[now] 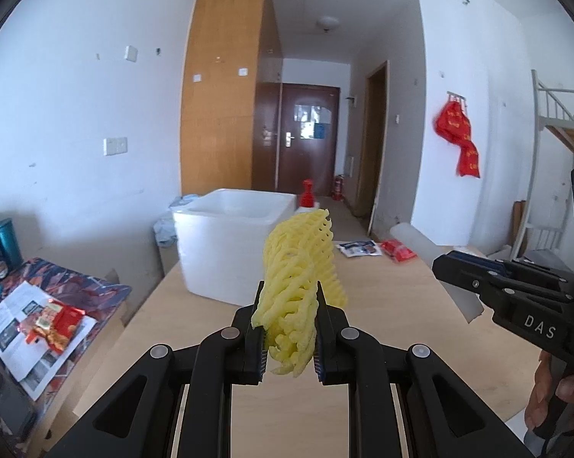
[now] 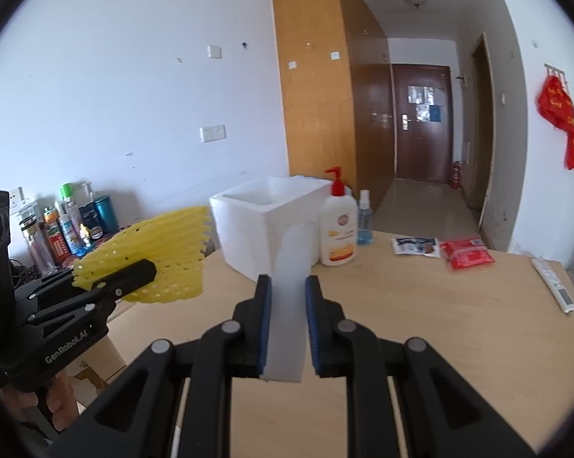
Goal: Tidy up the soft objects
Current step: 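Carry the yellow net and white strip in both tools toward the foam box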
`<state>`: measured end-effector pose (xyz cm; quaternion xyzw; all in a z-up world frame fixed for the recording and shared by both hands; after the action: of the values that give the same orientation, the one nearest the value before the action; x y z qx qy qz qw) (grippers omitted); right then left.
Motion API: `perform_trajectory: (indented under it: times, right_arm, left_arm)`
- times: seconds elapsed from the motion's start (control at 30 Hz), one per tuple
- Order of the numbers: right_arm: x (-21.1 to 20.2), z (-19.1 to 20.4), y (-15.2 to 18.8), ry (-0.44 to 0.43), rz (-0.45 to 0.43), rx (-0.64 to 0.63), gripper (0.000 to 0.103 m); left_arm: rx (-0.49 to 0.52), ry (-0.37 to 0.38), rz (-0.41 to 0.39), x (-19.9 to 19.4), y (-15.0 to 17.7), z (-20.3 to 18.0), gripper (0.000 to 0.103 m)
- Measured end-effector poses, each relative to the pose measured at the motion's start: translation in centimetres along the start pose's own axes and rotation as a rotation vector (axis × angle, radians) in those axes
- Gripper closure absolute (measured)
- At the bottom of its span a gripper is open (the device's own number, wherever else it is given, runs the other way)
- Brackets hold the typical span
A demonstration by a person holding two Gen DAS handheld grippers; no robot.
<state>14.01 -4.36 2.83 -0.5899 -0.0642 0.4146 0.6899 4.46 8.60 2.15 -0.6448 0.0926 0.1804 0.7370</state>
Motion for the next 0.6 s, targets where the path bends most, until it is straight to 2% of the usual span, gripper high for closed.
perform_trajectory:
  times: [0.27, 0.6]
  right_arm:
    - [1.1, 1.3, 0.3, -0.046, 0.018, -0.005, 0.082]
    - [1.2, 1.0, 0.2, -0.051, 0.023, 0.002, 0.082]
  left_arm:
    - [-0.014, -0.049, 0.005, -0.5, 0.3, 1.3, 0.083]
    - [-0.025, -0.069, 0.001, -0.8, 0.4, 1.8, 0.083]
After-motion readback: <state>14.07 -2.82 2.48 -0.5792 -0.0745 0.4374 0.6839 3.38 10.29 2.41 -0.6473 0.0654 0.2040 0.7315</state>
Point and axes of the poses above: each gripper's, at about its wrist camera, not at the fingertips, and x roughly the way its jaws point, z to its left, y to its underside, the point moved 3 cm from there along x, roughly the way its jaws point, and after that the axes turned 13 degrees about x, right-handed, at the moved point
